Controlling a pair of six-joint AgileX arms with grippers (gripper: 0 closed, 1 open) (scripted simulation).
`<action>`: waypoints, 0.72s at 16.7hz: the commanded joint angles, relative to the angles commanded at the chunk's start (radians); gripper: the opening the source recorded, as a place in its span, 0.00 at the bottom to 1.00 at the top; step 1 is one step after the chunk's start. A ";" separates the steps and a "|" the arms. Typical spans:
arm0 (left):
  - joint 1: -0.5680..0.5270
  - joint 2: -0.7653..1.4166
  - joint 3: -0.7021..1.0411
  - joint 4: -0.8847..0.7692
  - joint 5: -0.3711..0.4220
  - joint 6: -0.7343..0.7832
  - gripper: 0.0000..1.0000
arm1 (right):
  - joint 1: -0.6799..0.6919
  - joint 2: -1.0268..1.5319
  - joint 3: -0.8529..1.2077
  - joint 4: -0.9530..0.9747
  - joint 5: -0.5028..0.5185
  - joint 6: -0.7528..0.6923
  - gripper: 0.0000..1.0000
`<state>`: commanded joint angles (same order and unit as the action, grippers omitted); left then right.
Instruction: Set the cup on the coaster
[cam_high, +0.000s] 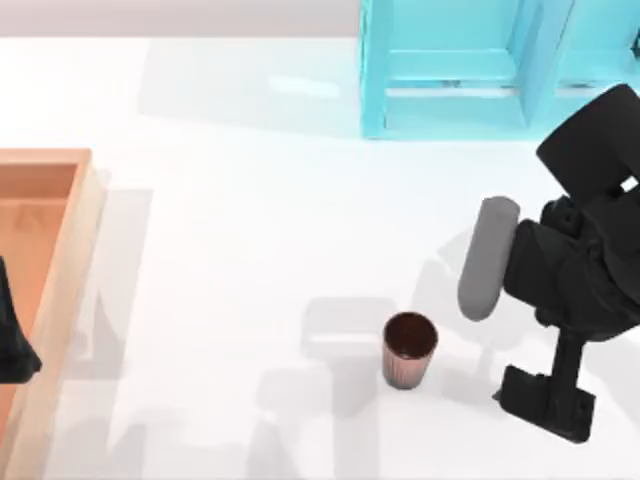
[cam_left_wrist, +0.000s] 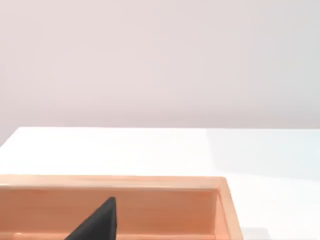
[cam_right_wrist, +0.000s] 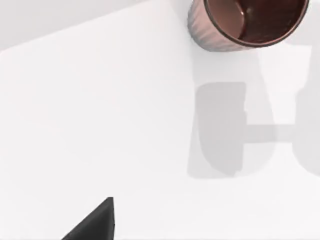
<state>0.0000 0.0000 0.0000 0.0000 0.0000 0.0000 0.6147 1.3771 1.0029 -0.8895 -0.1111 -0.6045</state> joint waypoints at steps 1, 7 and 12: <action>0.000 0.000 0.000 0.000 0.000 0.000 1.00 | 0.029 0.081 0.070 -0.058 0.002 -0.027 1.00; 0.000 0.000 0.000 0.000 0.000 0.000 1.00 | 0.141 0.392 0.437 -0.322 0.052 -0.136 1.00; 0.000 0.000 0.000 0.000 0.000 0.000 1.00 | 0.170 0.499 0.611 -0.418 0.103 -0.163 1.00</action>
<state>0.0000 0.0000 0.0000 0.0000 0.0000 0.0000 0.7847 1.8765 1.6136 -1.3078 -0.0078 -0.7676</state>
